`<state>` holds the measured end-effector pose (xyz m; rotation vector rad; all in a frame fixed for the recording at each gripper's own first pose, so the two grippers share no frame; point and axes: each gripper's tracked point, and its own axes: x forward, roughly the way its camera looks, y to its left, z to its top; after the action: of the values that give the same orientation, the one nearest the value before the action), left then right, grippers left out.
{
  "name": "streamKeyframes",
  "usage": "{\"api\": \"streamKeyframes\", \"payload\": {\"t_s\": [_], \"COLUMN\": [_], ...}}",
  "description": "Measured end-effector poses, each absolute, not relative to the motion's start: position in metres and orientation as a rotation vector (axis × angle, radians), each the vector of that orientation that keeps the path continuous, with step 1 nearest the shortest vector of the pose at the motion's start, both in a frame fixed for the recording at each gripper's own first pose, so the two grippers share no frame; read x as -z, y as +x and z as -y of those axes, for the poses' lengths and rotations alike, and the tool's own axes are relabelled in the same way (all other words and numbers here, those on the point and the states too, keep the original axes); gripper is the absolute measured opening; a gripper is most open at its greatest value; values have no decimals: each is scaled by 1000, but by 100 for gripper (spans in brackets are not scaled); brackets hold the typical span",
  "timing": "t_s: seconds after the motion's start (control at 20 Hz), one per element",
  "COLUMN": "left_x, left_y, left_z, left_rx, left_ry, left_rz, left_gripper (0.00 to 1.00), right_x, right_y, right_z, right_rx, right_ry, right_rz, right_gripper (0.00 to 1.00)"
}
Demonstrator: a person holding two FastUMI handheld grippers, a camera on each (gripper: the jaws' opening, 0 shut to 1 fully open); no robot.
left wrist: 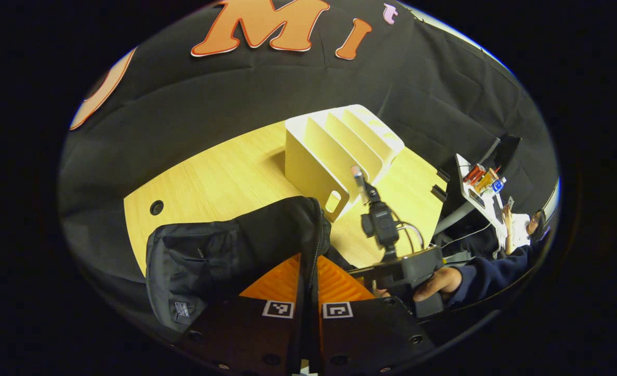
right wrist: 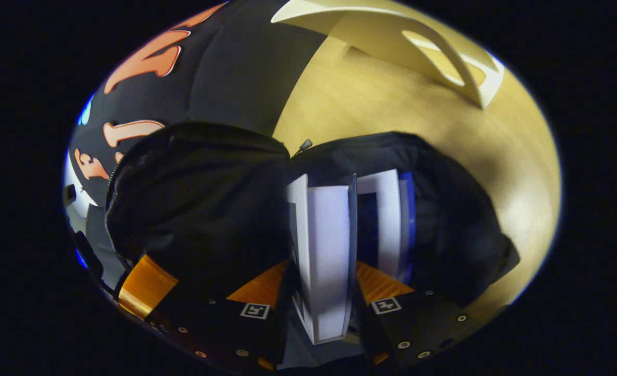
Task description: Open the schoolbag, grab two books from the bookshelf and put them into the schoolbag.
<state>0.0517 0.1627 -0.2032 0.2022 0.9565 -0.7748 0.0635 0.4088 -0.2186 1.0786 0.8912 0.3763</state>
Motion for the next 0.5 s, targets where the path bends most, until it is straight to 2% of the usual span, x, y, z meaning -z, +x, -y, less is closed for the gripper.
{"api": "streamKeyframes", "payload": {"t_s": [0.05,0.1,0.15,0.2,0.25,0.35,0.4,0.5], "left_x": [205,204,205,209,210,211,214,215], "left_y": [50,49,46,45,42,32,28,22], "left_z": [-162,-159,-156,-151,-147,-141,-137,-127], "left_rx": [770,768,768,762,753,735,718,674], "left_ry": [202,199,195,188,184,168,153,124], "left_rz": [-959,-954,-948,-948,-943,-940,-943,-945], "left_gripper": [8,12,14,17,19,31,49,58], "right_x": [217,220,222,221,218,211,206,201], "right_y": [56,55,52,52,50,48,43,32], "right_z": [-395,-385,-375,-363,-353,-329,-315,-283], "right_rx": [-353,-327,-308,-300,-297,-288,-281,-270], "right_ry": [1034,992,949,915,886,824,794,719], "right_rz": [-903,-905,-910,-907,-893,-874,-861,-853], "right_gripper": [59,58,66,100,96,98,98,98]}}
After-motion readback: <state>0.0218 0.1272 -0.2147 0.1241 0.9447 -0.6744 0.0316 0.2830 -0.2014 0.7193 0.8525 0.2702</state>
